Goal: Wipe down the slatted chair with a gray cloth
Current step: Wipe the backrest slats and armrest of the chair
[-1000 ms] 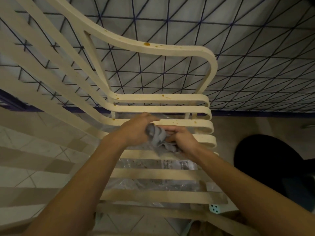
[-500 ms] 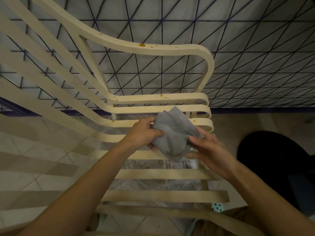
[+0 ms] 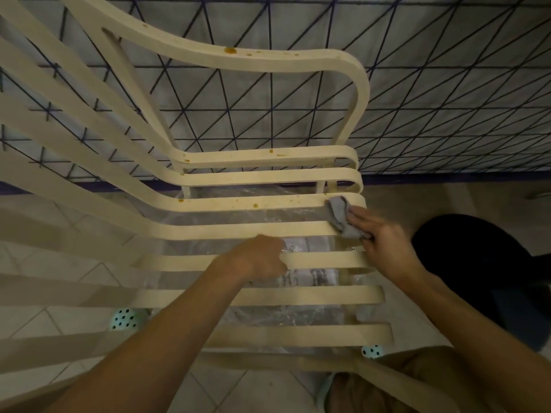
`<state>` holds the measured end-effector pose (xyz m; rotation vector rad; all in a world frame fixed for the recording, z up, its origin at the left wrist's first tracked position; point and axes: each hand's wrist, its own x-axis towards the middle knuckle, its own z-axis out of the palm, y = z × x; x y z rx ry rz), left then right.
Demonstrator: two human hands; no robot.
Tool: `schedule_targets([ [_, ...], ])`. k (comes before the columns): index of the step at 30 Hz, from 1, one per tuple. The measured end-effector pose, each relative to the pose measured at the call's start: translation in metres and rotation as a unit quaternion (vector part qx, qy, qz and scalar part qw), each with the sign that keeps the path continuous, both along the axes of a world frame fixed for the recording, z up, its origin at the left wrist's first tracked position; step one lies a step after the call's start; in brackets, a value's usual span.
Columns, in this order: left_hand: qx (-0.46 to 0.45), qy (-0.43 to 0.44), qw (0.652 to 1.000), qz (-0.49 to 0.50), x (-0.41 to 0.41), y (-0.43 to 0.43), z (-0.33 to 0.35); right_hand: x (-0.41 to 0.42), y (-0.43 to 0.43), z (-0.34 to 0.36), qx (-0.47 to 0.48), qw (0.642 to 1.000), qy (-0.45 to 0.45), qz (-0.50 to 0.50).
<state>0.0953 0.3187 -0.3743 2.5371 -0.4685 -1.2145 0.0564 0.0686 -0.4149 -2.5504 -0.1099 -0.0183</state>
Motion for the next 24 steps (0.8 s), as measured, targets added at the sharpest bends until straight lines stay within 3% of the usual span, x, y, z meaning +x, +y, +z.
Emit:
schedule_targets([
  [4,0.073,0.03,0.991,-0.111,-0.018,-0.012,-0.006,-0.005,0.013,-0.022,-0.087,0.99,0.018,0.106],
  [10,0.119,0.042,0.983,-0.131,-0.021,-0.013,-0.003,0.005,0.061,-0.029,-0.175,0.969,0.04,0.172],
  [15,0.2,0.036,0.974,-0.103,-0.015,-0.007,-0.002,0.02,0.109,-0.045,-0.131,0.966,0.031,0.222],
  [20,0.203,0.06,0.974,-0.077,-0.014,-0.007,-0.004,0.036,0.098,-0.051,-0.052,0.956,0.038,0.285],
  [24,0.194,0.034,0.976,-0.096,-0.019,-0.011,0.001,0.027,0.044,-0.041,0.007,0.973,0.015,0.228],
])
